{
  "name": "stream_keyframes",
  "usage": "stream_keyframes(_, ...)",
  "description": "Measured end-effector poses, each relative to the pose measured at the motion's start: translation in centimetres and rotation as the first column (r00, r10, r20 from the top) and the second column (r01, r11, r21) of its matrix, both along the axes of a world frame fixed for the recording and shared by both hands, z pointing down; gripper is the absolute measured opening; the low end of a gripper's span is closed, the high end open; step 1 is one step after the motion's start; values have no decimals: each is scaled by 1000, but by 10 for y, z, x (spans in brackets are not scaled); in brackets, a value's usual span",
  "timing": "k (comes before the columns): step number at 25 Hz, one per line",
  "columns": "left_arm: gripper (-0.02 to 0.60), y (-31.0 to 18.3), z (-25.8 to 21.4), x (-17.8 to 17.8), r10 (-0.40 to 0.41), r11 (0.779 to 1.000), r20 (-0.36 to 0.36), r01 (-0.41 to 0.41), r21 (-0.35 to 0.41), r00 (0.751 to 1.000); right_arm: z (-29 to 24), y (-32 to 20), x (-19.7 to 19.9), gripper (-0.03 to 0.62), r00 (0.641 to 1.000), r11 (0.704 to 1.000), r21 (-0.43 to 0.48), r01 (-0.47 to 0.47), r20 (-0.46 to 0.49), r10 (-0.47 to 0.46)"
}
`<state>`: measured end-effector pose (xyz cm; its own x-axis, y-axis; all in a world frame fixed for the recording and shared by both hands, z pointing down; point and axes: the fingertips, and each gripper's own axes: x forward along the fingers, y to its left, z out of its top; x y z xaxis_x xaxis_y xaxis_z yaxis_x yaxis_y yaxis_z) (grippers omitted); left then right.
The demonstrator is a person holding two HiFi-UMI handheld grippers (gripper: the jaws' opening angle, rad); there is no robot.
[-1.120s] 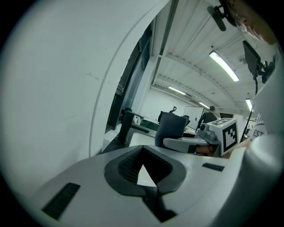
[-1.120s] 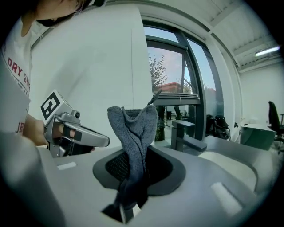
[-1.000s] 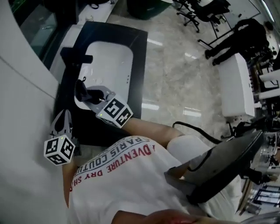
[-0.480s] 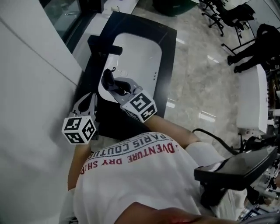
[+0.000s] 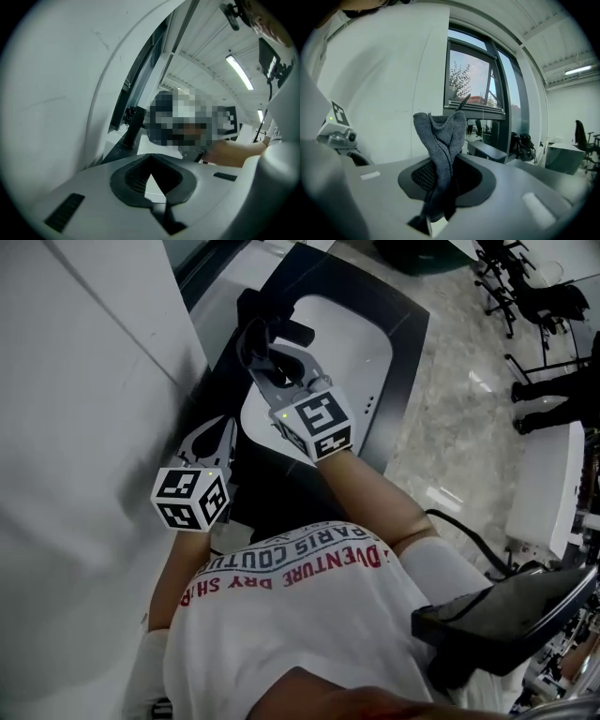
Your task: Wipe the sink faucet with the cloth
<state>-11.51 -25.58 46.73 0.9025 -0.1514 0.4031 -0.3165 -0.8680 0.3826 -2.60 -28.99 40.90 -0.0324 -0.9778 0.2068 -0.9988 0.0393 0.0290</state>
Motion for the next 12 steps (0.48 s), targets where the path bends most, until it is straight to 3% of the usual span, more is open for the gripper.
stream_keyframes(5,2,-5,7,2,4,1000,12,-4,1,1000,-5,-33,16,71,999,998,28,-52,-6,52)
stream_keyframes(12,2,-10,29,-1,-4,1000,13,4,-1,1000,34,-58,38,71,989,989,-12,-145,-21,144)
